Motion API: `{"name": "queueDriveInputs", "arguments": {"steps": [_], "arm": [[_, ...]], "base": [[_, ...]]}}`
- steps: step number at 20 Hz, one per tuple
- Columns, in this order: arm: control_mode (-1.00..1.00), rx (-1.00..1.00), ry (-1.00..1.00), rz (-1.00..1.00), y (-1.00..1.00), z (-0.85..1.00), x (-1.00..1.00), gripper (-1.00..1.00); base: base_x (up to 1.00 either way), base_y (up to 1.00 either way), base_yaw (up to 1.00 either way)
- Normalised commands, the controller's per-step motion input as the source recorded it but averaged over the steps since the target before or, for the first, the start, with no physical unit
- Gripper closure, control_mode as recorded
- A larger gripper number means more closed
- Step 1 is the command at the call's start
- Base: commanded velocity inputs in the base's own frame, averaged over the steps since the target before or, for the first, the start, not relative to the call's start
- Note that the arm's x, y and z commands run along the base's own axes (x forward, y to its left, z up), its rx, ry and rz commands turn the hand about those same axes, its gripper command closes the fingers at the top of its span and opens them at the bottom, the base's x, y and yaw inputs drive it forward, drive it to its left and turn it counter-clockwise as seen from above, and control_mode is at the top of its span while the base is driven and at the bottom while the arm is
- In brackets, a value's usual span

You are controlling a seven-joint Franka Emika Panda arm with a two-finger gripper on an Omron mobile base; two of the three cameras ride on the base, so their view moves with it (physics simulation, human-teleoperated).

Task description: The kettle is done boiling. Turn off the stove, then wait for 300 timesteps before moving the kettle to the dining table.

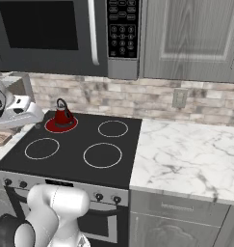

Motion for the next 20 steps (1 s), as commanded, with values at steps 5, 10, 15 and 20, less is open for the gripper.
{"name": "queueDriveInputs", "arguments": {"steps": [5, 10, 15, 20], "arm": [[-1.0, -0.08, -0.03, 0.02, 0.37, 0.0, -0.27, -1.0], [-1.0, -0.01, 0.0, 0.04, 0.29, -0.09, -0.08, -1.0], [-1.0, -0.02, 0.0, 0.03, 0.29, -0.19, -0.1, -1.0], [-1.0, -0.04, 0.0, 0.01, 0.29, -0.24, -0.1, -1.0]], "base": [[0.0, 0.0, 0.0], [0.0, 0.0, 0.0], [0.0, 0.0, 0.0], [0.0, 0.0, 0.0]]}}
